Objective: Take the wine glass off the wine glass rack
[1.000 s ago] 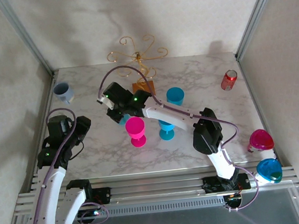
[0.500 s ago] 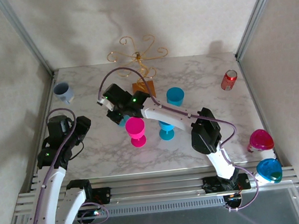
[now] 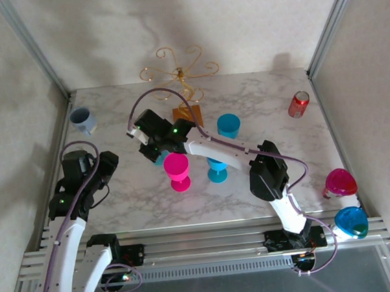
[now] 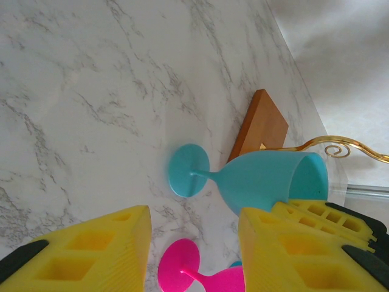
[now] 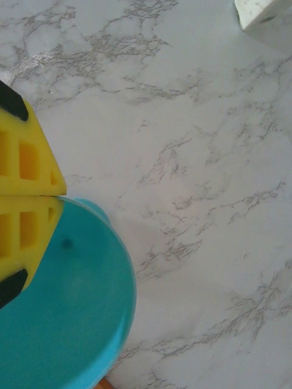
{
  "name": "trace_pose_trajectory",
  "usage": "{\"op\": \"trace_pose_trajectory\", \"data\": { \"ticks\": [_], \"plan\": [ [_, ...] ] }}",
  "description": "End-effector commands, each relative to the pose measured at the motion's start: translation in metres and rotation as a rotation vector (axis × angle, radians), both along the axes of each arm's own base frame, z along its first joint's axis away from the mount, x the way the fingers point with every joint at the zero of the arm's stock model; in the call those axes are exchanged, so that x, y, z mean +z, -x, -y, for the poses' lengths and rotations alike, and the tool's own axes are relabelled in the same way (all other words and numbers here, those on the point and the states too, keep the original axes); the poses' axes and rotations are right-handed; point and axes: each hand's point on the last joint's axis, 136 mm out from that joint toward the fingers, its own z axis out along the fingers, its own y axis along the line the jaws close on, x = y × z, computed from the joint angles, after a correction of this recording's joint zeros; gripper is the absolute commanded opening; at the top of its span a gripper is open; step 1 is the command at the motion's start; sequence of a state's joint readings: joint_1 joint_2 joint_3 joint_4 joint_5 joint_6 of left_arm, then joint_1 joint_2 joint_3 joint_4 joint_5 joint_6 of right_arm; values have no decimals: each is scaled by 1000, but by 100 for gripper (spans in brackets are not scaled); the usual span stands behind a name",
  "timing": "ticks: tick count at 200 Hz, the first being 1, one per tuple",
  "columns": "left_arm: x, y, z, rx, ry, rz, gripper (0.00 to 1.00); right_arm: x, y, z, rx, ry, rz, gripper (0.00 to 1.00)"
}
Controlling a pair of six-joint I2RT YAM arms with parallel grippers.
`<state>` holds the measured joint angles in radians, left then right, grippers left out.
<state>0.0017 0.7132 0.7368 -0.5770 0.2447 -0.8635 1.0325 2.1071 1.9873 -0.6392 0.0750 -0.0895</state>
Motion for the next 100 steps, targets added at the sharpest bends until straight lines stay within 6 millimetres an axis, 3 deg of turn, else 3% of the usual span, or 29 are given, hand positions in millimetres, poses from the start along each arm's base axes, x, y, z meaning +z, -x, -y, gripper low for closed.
{"op": "trace_pose_trajectory", "data": {
  "ticks": [1, 45, 75, 100],
  "plan": [
    [12, -3, -3, 11, -4, 41, 42, -14, 7, -5, 12, 10, -27, 6],
    [12, -3, -4, 13, -4, 40, 42, -16, 7, -5, 12, 14, -29, 11],
    [12, -2, -3, 13, -3, 42, 41, -17, 7, -4, 10, 15, -28, 21],
    [12, -2, -4, 13, -4, 41, 41, -15, 7, -4, 9, 14, -26, 23]
  ]
}}
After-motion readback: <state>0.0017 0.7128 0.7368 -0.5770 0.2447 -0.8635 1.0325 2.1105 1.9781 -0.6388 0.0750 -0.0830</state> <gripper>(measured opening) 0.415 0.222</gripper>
